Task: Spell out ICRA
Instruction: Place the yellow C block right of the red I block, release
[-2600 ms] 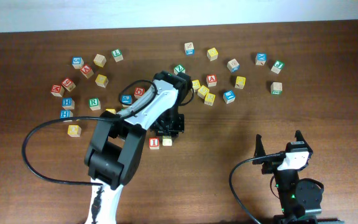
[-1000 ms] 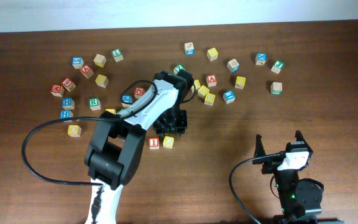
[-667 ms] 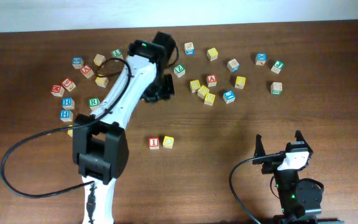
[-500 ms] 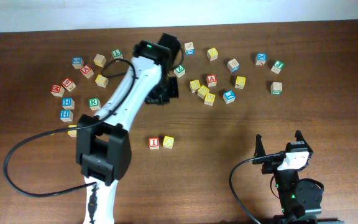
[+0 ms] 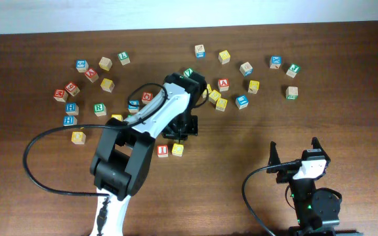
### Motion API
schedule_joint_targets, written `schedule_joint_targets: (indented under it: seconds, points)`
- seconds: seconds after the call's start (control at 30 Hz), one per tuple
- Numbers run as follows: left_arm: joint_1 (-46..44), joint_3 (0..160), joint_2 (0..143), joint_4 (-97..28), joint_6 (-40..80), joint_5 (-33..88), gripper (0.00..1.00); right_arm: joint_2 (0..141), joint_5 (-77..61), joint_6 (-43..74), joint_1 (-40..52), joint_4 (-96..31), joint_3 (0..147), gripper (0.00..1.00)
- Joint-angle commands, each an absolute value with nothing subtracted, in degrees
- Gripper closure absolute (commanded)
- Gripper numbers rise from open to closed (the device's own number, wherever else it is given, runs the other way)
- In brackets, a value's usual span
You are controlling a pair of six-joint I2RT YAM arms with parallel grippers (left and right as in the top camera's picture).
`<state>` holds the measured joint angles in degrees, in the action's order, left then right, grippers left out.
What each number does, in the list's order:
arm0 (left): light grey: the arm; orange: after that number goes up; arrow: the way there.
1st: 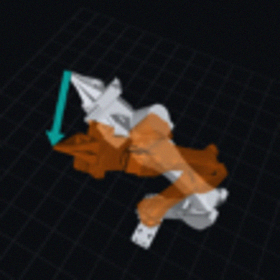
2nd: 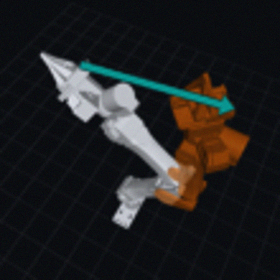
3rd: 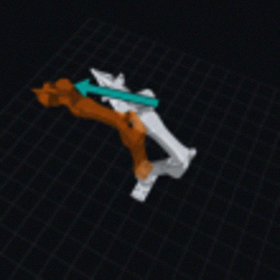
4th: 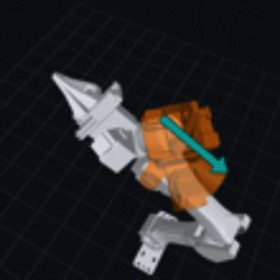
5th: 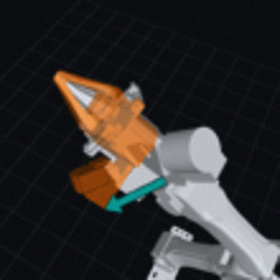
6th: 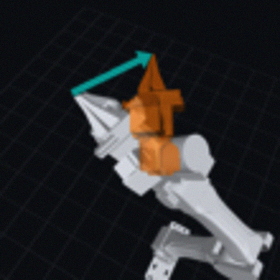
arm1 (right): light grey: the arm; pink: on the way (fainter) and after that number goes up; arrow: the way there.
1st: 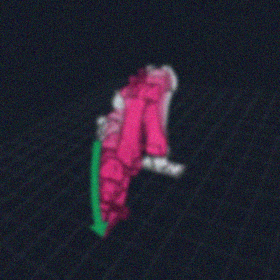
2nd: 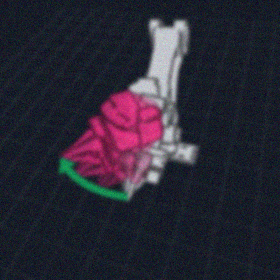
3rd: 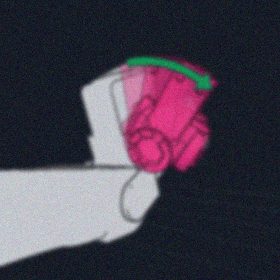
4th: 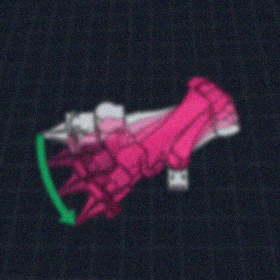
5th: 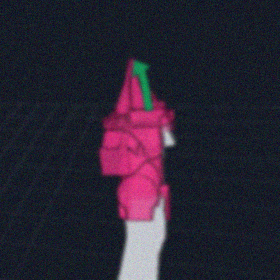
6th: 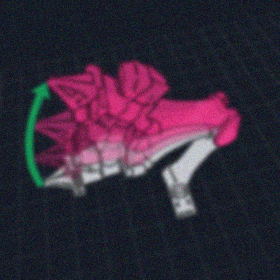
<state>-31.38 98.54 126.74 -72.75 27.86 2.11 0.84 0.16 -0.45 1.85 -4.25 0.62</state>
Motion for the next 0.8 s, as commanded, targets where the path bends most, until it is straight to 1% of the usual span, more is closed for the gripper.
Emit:
schedule_joint_targets:
  seconds: [0.0,0.13,0.37,0.77]
  points:
    - [-31.24,97.58,125.56,-72.64,26.98,2.11,1.00,0.43,0.05,-0.64,1.48,-4.56,0.32,0.02]
    - [-31.22,97.58,125.56,-72.53,27.68,0.62,1.00,0.43,0.05,-0.64,1.48,-4.56,0.32,0.02]
    - [-29.54,97.58,125.56,-72.90,27.81,0.64,1.00,0.43,0.05,-0.64,1.48,-4.58,0.32,0.02]
    - [-29.45,97.58,125.56,-74.43,27.79,0.64,1.00,0.43,0.05,-0.64,1.48,-4.56,0.32,0.02]
